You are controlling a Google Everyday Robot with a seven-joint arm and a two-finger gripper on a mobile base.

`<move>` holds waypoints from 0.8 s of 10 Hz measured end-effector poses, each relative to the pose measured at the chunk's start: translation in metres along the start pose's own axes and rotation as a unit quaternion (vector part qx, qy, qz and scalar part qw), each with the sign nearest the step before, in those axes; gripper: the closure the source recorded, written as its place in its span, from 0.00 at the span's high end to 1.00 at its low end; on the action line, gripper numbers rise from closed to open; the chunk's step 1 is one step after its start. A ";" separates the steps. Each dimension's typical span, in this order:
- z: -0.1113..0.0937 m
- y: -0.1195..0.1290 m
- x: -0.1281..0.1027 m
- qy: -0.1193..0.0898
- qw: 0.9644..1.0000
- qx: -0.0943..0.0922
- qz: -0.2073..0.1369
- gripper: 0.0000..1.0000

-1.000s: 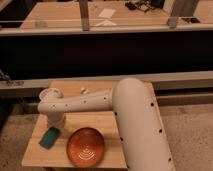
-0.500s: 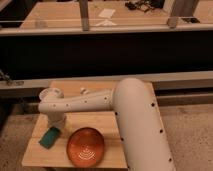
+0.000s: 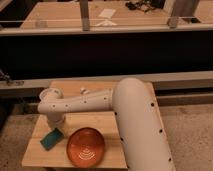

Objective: Wipe the white sponge on the table

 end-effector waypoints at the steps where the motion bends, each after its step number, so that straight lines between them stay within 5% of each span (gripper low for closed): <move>1: 0.000 0.000 -0.001 0.000 1.000 -0.002 -0.001 0.39; 3: -0.001 0.008 0.004 0.000 1.000 0.003 0.004 0.31; 5: -0.007 0.015 0.017 0.002 1.000 0.004 0.009 0.09; 8: -0.009 0.018 0.015 0.003 1.000 0.004 0.010 0.04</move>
